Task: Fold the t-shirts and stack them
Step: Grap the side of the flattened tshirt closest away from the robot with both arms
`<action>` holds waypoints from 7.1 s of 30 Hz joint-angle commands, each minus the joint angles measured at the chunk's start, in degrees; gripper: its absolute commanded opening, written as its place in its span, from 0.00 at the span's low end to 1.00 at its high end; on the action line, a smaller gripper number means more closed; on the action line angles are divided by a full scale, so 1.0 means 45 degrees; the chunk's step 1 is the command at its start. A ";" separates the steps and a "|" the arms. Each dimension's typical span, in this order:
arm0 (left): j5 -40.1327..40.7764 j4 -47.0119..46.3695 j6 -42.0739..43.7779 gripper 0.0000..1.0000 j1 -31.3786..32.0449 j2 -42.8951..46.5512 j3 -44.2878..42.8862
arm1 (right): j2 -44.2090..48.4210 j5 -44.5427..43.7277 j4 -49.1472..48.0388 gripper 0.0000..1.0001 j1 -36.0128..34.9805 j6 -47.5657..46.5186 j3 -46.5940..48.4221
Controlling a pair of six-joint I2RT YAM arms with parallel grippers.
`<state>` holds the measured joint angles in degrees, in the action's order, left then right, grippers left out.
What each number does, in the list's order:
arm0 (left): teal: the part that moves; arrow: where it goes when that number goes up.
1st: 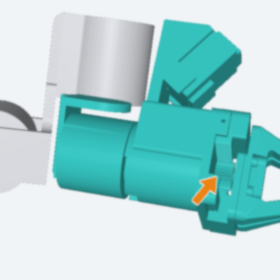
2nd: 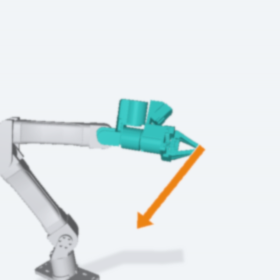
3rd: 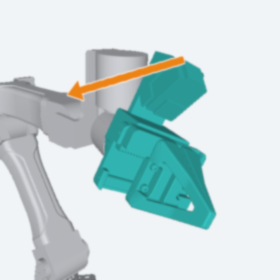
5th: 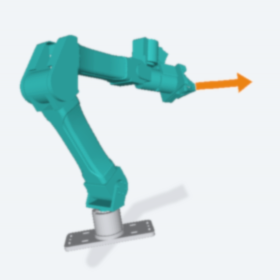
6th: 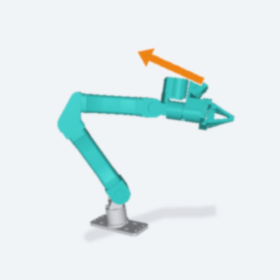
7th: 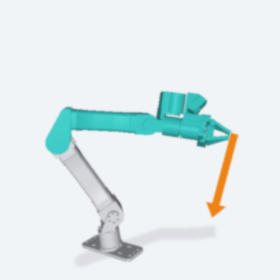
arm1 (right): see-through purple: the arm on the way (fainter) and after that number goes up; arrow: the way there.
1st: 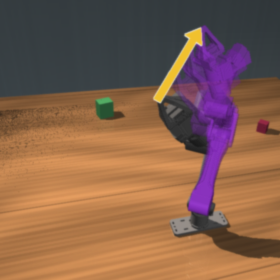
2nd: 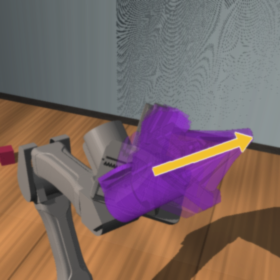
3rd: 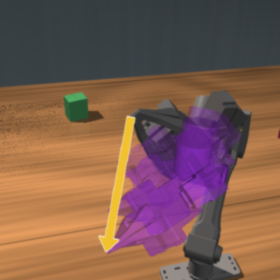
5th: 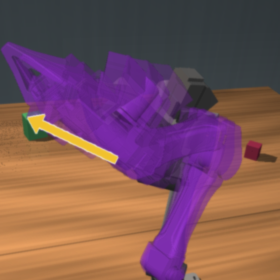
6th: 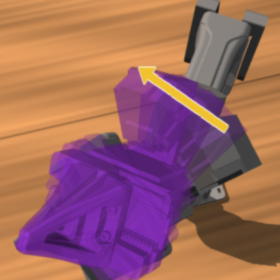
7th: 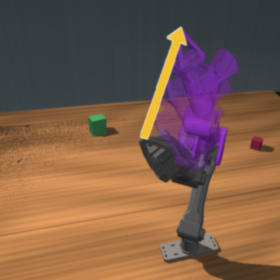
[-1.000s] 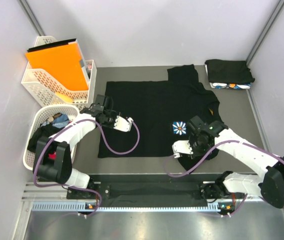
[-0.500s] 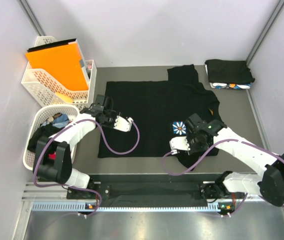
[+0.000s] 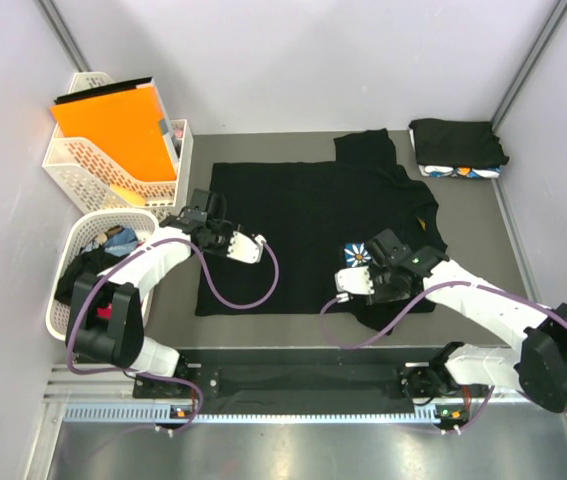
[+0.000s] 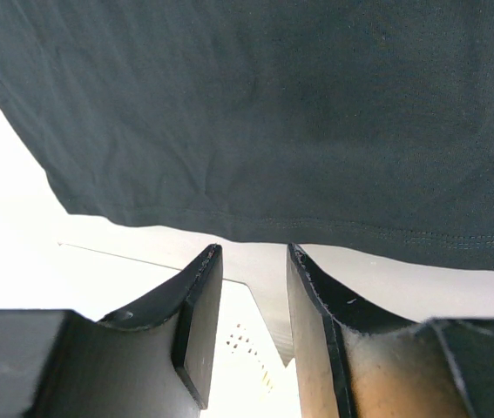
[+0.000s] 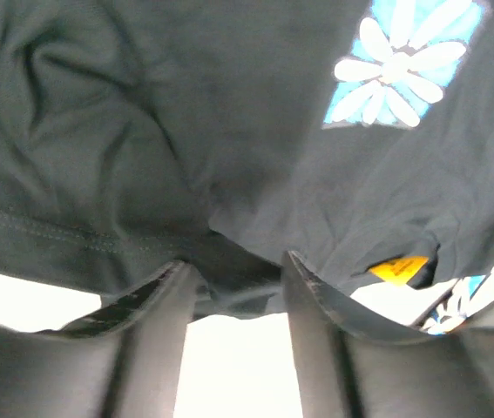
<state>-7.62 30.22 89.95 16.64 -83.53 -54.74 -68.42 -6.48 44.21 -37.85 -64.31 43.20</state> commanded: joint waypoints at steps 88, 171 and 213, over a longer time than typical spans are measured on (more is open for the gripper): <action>0.0638 0.0746 0.0089 0.42 0.0930 -0.0833 -0.1995 | -1.0655 0.8667 0.8751 0.40 0.9153 -0.1665 0.7920; 0.0931 0.0530 -0.0126 0.41 0.1008 -0.0481 -0.1233 | -0.1573 0.2944 0.3538 0.49 0.1243 -0.2798 0.0597; 0.0755 0.0219 0.0147 0.41 0.0989 -0.1126 -0.1683 | -0.1396 0.3061 0.4433 0.00 -0.0867 -0.2466 0.2527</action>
<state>-2.39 32.99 89.97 20.97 -88.16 -61.43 -76.23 5.08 59.64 -40.77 -73.47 48.95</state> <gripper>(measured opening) 0.415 0.014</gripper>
